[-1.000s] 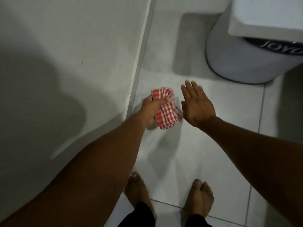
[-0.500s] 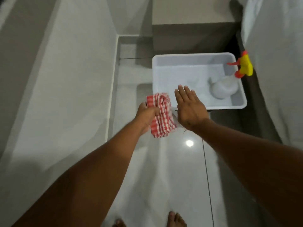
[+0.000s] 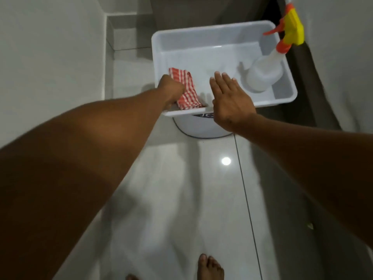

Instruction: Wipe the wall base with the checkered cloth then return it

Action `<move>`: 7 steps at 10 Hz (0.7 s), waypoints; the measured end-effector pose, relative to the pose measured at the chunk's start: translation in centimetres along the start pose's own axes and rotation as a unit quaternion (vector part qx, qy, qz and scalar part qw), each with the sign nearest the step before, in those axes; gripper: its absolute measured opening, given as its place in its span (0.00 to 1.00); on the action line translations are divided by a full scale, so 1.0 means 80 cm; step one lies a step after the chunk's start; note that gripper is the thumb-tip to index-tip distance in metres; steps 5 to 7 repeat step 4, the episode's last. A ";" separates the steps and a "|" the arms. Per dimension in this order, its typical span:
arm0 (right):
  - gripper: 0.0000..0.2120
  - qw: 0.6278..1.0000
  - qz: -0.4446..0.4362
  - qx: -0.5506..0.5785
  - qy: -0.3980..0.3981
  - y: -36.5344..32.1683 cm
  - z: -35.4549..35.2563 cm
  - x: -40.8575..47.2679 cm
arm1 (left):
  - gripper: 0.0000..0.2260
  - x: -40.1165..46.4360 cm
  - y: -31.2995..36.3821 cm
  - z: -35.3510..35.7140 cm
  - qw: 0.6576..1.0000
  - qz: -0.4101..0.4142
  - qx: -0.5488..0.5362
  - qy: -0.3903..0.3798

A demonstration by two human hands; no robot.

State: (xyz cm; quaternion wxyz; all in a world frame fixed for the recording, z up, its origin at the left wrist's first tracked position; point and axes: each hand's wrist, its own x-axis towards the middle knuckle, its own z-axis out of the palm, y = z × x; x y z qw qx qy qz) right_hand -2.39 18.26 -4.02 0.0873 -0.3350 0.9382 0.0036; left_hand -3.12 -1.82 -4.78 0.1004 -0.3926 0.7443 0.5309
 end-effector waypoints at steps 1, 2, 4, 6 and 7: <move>0.32 1.000 0.015 0.004 0.006 -0.001 0.009 -0.009 | 0.29 0.001 -0.009 0.011 0.957 0.129 0.250 0.066; 0.31 1.000 0.017 0.006 0.009 -0.003 0.007 -0.017 | 0.24 -0.006 -0.014 0.014 0.859 0.273 0.413 0.132; 0.30 0.998 0.007 0.004 0.069 -0.005 -0.067 -0.039 | 0.32 -0.052 -0.002 -0.025 0.780 0.326 0.525 0.102; 0.30 0.998 0.007 0.004 0.069 -0.005 -0.067 -0.039 | 0.32 -0.052 -0.002 -0.025 0.780 0.326 0.525 0.102; 0.30 0.998 0.007 0.004 0.069 -0.005 -0.067 -0.039 | 0.32 -0.052 -0.002 -0.025 0.780 0.326 0.525 0.102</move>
